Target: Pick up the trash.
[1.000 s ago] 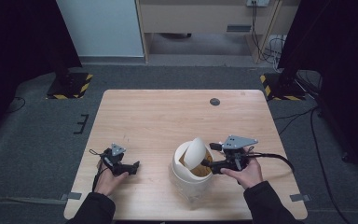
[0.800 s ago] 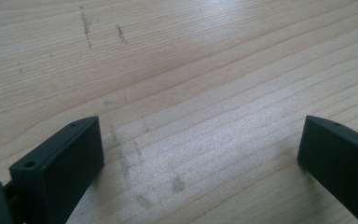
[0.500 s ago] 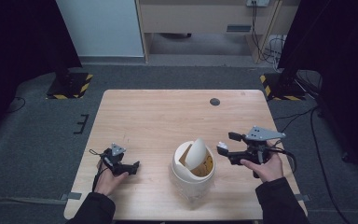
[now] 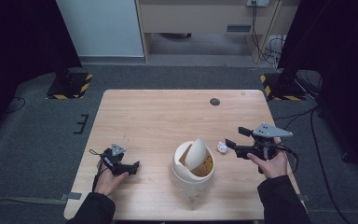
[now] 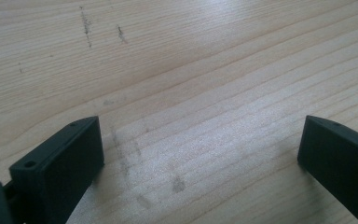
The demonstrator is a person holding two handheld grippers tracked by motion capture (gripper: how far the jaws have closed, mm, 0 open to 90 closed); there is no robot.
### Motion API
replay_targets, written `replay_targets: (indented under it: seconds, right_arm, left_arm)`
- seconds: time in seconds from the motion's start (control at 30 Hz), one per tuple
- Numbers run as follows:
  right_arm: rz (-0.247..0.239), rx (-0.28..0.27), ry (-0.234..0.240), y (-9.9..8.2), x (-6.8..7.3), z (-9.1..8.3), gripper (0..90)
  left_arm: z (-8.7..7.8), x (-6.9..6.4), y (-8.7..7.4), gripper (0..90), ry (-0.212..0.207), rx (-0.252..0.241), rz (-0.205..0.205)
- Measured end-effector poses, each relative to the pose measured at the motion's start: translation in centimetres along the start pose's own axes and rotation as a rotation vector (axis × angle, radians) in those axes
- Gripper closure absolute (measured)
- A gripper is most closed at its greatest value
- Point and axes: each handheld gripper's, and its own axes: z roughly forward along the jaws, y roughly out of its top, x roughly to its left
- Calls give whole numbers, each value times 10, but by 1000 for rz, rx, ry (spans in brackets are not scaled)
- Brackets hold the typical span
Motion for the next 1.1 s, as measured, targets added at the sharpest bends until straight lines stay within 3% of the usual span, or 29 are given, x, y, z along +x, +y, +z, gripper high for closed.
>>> replay_targets:
  seconds: [0.47,0.8,1.1]
  right_arm:
    - [-44,60,-81,-13,-18,35,290]
    - [-68,171,-87,-36,-24,63,330]
    - [-46,258,-91,-57,-27,75,377]
  left_arm:
    - [0,0,0,0,0,0,0]
    - [0,0,0,0,0,1,1]
    - [0,0,0,0,0,0,0]
